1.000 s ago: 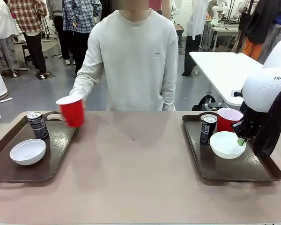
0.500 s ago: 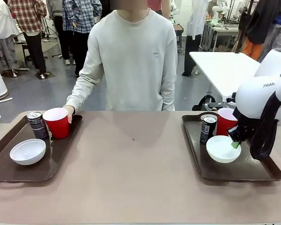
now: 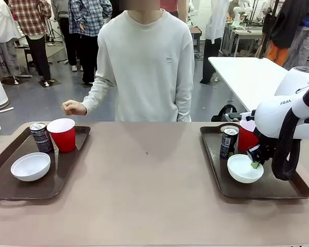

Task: Prepare tableware on both trays.
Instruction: Pick up a Picnic Bowl from the table and place it on a Handle tray.

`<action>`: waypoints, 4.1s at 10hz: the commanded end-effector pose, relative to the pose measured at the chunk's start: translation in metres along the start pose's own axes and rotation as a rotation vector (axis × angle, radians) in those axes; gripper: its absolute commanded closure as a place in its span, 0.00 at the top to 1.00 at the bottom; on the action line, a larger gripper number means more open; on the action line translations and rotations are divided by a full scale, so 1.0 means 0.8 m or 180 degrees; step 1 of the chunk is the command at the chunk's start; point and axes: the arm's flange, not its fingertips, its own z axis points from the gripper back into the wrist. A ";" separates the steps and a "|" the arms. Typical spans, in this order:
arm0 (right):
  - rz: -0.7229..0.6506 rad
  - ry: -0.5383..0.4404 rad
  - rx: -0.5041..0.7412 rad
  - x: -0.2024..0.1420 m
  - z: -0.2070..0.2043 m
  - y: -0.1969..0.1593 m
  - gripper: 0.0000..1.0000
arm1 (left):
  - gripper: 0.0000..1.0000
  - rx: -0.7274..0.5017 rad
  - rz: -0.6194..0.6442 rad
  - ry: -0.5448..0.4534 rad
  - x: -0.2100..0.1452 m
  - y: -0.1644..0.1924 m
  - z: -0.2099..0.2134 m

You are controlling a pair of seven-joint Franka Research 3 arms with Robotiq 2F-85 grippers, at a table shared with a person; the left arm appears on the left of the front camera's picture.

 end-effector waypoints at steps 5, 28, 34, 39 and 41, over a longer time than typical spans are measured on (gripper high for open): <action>-0.0156 0.0188 0.0263 -0.055 0.064 0.000 0.67 | 0.87 -0.0054 0.0007 -0.0014 0.000 -0.004 0.002; -0.0911 0.0551 0.1782 -0.111 0.155 0.033 1.00 | 0.87 -0.0054 0.0007 -0.0014 0.000 -0.004 0.002; -0.1655 -0.0404 0.3675 -0.168 0.119 0.086 1.00 | 0.87 -0.0054 0.0007 -0.0014 0.000 -0.004 0.002; -0.0392 -0.0425 0.3582 -0.203 0.054 0.120 1.00 | 0.87 -0.0054 0.0007 -0.0014 0.000 -0.004 0.002; -0.0163 -0.0414 0.3521 -0.214 0.071 0.103 1.00 | 0.87 -0.0054 0.0007 -0.0014 0.000 -0.004 0.002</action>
